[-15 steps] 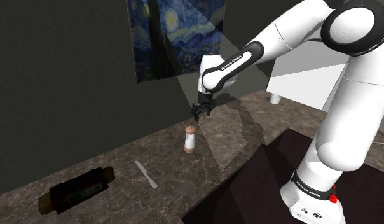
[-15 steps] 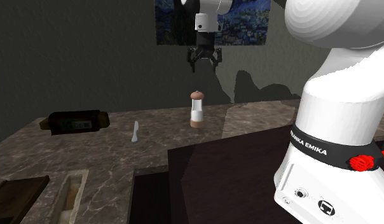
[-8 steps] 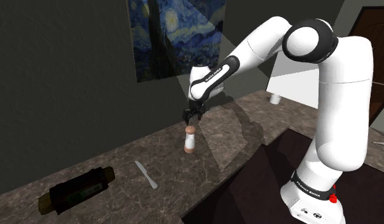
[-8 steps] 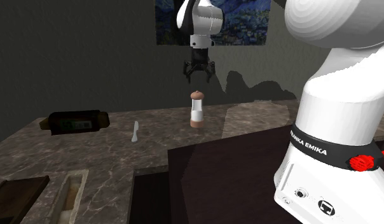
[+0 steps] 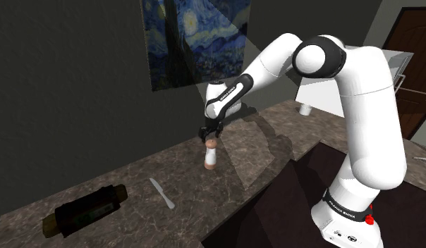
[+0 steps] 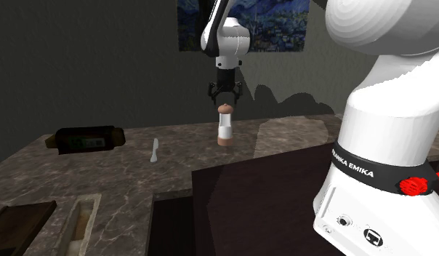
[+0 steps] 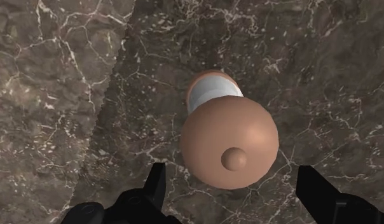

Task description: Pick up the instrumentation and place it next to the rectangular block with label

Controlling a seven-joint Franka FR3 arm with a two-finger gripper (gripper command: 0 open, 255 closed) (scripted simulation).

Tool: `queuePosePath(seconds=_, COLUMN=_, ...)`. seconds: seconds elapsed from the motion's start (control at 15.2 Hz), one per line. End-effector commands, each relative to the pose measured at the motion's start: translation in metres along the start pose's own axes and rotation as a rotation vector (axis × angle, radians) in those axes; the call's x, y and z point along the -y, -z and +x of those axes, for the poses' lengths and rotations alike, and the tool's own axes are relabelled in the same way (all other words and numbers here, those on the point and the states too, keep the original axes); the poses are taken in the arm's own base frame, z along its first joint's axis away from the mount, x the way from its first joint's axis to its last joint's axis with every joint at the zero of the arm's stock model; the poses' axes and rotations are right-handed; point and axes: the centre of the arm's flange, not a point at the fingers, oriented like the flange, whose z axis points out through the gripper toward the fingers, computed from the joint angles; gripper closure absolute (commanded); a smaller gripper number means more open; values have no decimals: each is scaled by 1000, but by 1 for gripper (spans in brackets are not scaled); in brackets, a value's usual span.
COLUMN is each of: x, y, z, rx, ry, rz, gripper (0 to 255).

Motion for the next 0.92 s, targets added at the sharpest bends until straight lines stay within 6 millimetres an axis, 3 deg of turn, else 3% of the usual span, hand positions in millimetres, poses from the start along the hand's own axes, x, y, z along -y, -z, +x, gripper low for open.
queuePosePath(seconds=0.0, x=0, y=-11, z=1, rx=-1, ry=0, rz=0, gripper=0)
queuePosePath(seconds=0.07, x=0, y=-19, z=1, rx=-1, ry=0, rz=0, gripper=0)
queuePosePath(seconds=0.59, x=0, y=-19, z=1, rx=-1, ry=0, rz=0, gripper=0)
queuePosePath(seconds=0.66, x=0, y=-19, z=1, rx=-1, ry=0, rz=0, gripper=255)
queuePosePath(seconds=0.86, x=0, y=-19, z=1, rx=-1, ry=0, rz=0, gripper=255)
